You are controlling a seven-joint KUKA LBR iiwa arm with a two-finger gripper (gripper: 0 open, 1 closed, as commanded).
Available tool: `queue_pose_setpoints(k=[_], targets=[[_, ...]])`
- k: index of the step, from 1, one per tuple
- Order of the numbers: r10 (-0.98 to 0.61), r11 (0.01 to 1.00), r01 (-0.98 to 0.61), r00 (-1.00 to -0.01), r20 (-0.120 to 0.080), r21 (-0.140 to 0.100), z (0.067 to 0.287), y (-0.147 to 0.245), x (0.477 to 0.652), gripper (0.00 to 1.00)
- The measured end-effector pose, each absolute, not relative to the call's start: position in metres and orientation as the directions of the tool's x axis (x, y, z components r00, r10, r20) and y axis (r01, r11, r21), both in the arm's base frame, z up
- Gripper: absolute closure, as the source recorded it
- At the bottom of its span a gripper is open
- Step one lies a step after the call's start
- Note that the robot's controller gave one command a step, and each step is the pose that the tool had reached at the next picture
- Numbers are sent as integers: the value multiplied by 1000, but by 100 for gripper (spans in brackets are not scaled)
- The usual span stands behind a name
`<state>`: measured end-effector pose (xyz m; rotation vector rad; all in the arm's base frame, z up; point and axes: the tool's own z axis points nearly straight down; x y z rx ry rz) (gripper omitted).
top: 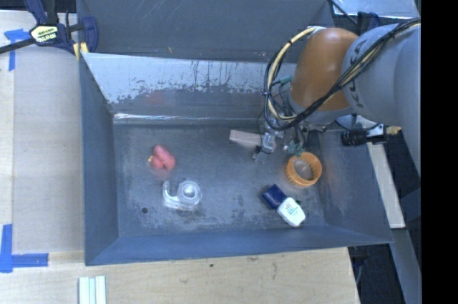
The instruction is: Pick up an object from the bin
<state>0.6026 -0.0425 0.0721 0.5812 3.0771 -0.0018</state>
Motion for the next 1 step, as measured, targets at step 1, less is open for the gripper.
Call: queue_pose_setpoints(k=[1], targets=[[327, 945, 327, -945, -13, 1, 214, -25, 600, 100]])
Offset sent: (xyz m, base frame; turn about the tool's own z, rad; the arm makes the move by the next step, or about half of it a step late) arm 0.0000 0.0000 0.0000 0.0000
